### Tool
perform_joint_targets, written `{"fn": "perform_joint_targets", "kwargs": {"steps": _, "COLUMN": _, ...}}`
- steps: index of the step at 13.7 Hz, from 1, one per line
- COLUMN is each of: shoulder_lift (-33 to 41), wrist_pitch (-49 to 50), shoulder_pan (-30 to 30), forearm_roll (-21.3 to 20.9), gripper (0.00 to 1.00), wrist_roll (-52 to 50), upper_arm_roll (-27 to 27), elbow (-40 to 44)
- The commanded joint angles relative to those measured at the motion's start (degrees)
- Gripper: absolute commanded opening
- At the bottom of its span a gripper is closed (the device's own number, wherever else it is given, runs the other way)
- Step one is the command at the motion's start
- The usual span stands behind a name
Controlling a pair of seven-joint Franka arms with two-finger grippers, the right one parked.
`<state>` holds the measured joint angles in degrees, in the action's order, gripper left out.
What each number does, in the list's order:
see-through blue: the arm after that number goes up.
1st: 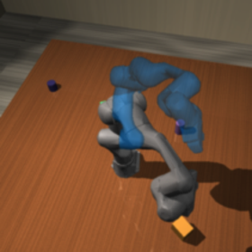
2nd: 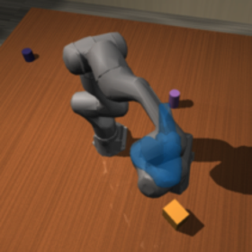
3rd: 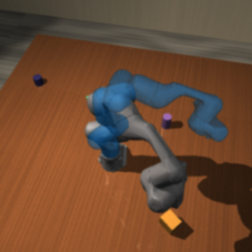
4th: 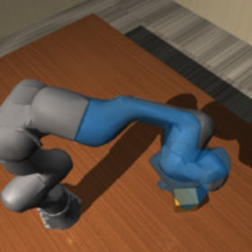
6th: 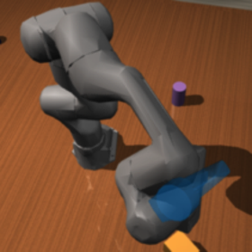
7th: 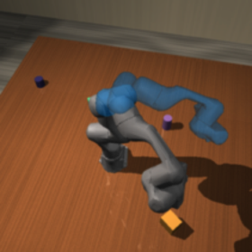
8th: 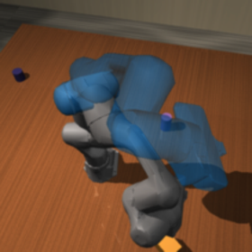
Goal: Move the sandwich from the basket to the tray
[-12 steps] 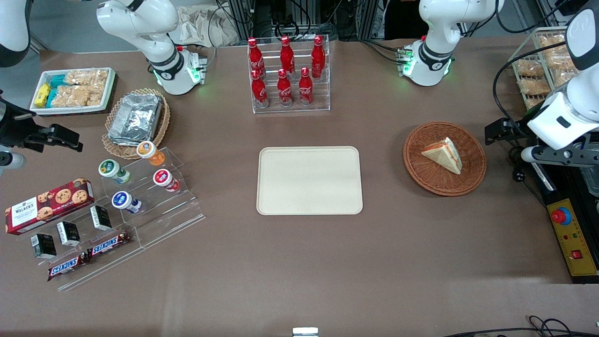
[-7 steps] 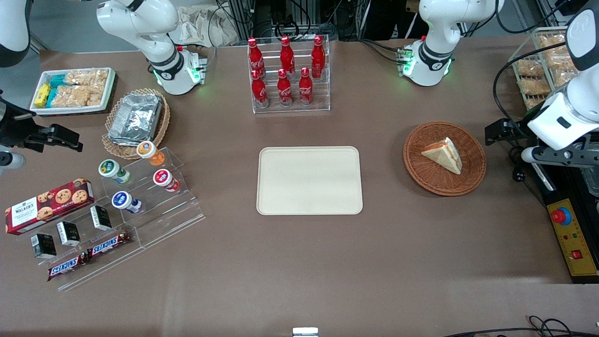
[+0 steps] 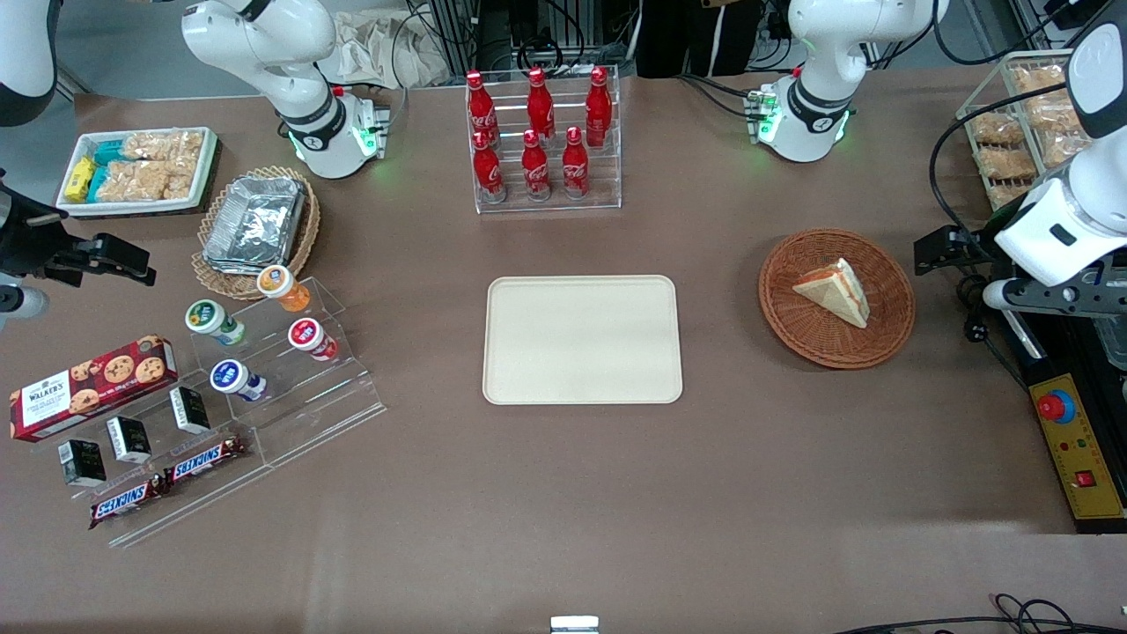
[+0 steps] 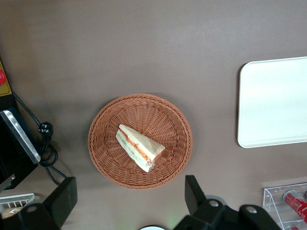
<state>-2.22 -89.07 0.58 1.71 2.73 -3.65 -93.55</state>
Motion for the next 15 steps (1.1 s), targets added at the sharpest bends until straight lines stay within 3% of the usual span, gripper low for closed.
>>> {"fn": "perform_joint_targets", "kwargs": {"steps": 1, "shoulder_lift": 3.0, "wrist_pitch": 0.3, "shoulder_pan": 0.0, "forearm_roll": -0.4, "gripper": 1.0, "wrist_roll": -0.2, "upper_arm_roll": -0.5, "elbow": -3.1}}
{"fn": "perform_joint_targets", "kwargs": {"steps": 5, "shoulder_lift": 8.7, "wrist_pitch": -2.0, "shoulder_pan": -0.1, "forearm_roll": 0.0, "gripper": 1.0, "wrist_roll": -0.4, "upper_arm_roll": -0.7, "elbow": -10.9}}
{"fn": "perform_joint_targets", "kwargs": {"steps": 9, "shoulder_lift": 17.1, "wrist_pitch": -10.0, "shoulder_pan": -0.1, "forearm_roll": 0.3, "gripper": 1.0, "wrist_roll": -4.8, "upper_arm_roll": -1.0, "elbow": -24.7}}
{"fn": "perform_joint_targets", "kwargs": {"steps": 12, "shoulder_lift": 19.6, "wrist_pitch": -14.4, "shoulder_pan": -0.1, "forearm_roll": 0.7, "gripper": 1.0, "wrist_roll": -13.3, "upper_arm_roll": -1.9, "elbow": -31.8}}
{"fn": "perform_joint_targets", "kwargs": {"steps": 15, "shoulder_lift": 18.8, "wrist_pitch": -15.0, "shoulder_pan": -0.1, "forearm_roll": 0.7, "gripper": 1.0, "wrist_roll": -24.0, "upper_arm_roll": -2.9, "elbow": -33.0}}
